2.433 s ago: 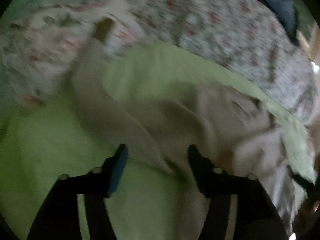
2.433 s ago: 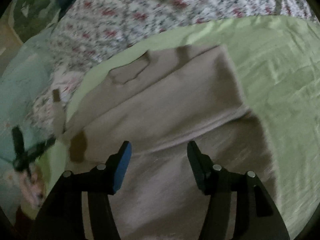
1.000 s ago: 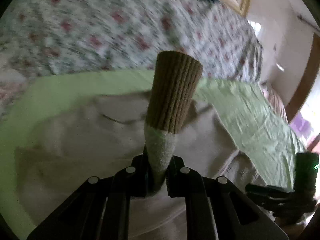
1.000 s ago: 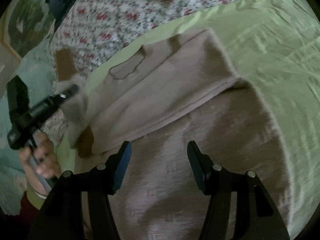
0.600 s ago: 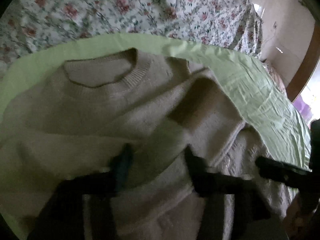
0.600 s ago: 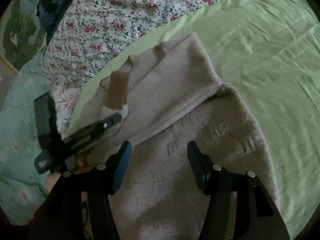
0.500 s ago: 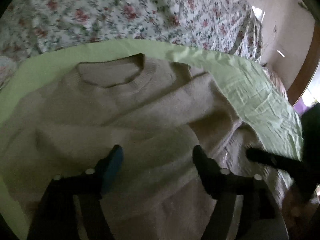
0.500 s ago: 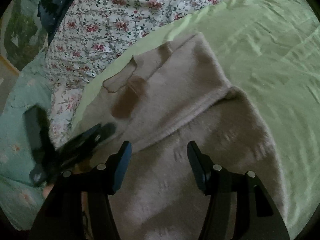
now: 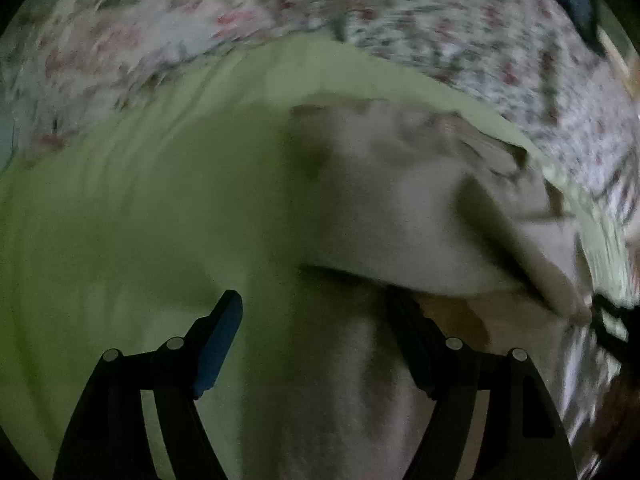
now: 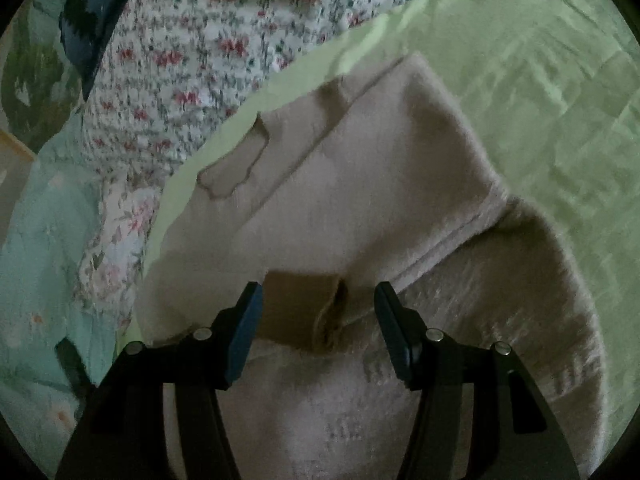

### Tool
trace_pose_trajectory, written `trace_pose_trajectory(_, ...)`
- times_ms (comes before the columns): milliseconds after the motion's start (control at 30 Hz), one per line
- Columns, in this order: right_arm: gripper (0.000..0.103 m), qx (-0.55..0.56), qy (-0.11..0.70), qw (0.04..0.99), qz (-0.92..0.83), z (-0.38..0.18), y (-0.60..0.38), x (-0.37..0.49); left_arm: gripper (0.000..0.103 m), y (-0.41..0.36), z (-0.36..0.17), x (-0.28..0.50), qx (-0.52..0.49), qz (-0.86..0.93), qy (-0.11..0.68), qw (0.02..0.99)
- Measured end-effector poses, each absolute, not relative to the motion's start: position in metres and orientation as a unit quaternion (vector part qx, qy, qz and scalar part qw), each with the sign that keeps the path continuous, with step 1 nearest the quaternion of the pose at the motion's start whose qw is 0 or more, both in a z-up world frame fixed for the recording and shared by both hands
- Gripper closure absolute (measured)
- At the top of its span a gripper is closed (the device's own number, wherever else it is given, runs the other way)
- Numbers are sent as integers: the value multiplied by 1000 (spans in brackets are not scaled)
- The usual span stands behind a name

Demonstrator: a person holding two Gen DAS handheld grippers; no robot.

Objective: Fold small clothes

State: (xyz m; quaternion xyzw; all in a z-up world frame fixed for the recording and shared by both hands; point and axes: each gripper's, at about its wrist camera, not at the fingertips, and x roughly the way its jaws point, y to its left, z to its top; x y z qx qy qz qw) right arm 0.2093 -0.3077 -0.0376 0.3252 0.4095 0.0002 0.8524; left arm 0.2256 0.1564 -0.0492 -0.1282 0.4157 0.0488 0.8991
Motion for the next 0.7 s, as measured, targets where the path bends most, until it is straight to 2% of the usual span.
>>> trace_pose_trajectory(100, 45, 321, 418, 850, 11, -44, -301, 212, 28, 162, -55, 238, -133, 59, 419, 896)
trace_pose_trajectory(133, 48, 315, 420, 851, 14, -45, -297, 213, 28, 160, -56, 242, -130, 63, 421, 895)
trace_pose_trajectory(200, 88, 297, 429, 853, 24, -44, -289, 218, 28, 156, -57, 250, -115, 71, 421, 897)
trace_pose_trajectory(233, 91, 293, 430, 853, 33, -42, -287, 220, 28, 153, -58, 253, -103, 78, 421, 898)
trace_pose_trajectory(400, 93, 313, 322, 892, 49, 24, -312, 197, 32, 144, -58, 256, -60, 116, 421, 898)
trace_pose_trajectory(467, 93, 315, 303, 899, 20, 40, -334, 189, 32, 141, -58, 256, -53, 120, 423, 897)
trace_pose_trajectory(600, 96, 312, 354, 881, -24, 15, -365, 200, 48, 131, -53, 252, -32, 121, 415, 901)
trace_pose_trajectory(700, 98, 303, 387, 870, -38, -9, -369, 207, 49, 143, -48, 244, -55, 137, 404, 903)
